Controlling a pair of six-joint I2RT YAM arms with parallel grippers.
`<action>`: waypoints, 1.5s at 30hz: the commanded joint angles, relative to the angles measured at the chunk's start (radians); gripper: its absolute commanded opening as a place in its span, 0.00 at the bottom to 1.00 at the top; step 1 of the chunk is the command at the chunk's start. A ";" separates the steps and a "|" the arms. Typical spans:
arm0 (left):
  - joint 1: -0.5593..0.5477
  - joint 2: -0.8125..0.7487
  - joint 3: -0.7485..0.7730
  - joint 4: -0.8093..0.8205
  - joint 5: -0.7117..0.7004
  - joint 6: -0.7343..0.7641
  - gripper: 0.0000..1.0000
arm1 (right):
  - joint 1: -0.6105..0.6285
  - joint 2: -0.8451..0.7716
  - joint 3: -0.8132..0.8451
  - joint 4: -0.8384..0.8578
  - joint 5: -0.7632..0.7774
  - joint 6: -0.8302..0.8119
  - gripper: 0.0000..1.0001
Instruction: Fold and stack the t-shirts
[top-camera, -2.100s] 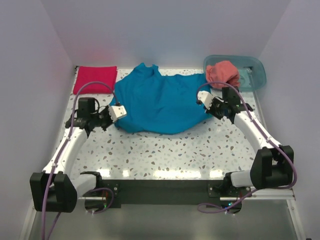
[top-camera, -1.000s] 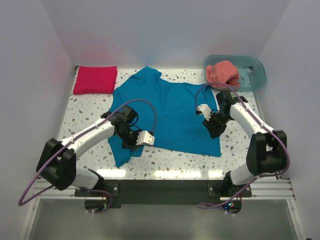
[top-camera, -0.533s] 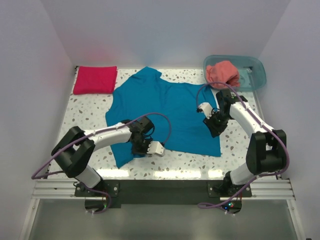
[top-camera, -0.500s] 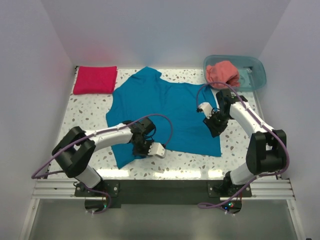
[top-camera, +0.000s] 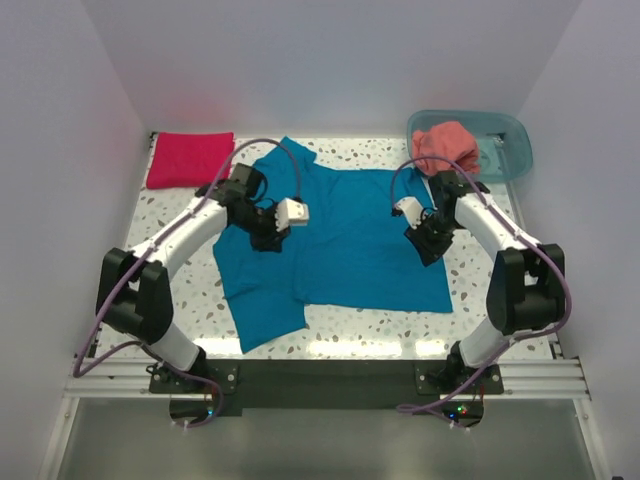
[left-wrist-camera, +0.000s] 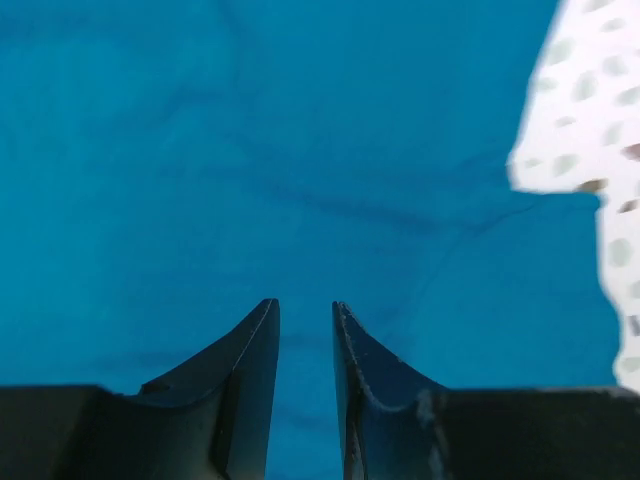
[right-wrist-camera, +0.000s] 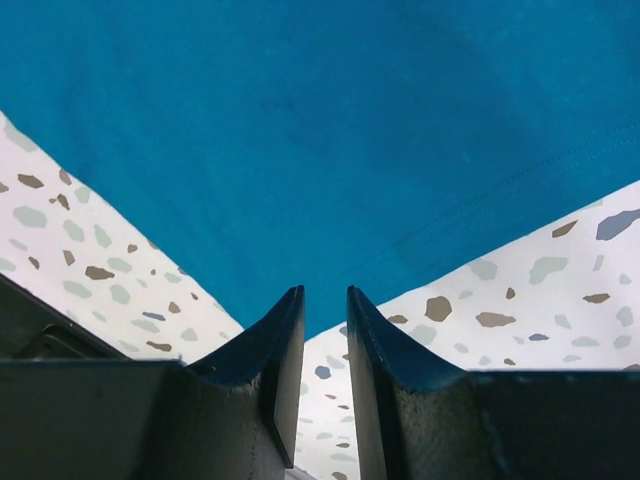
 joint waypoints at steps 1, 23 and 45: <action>0.115 0.050 0.016 -0.011 -0.076 -0.042 0.32 | 0.001 0.035 0.038 0.034 0.040 0.029 0.27; 0.247 -0.114 -0.493 -0.014 -0.270 0.037 0.29 | 0.042 0.078 -0.212 0.090 0.168 -0.069 0.26; 0.244 -0.059 -0.191 -0.037 -0.112 -0.039 0.38 | -0.031 0.188 0.191 0.007 -0.070 0.072 0.29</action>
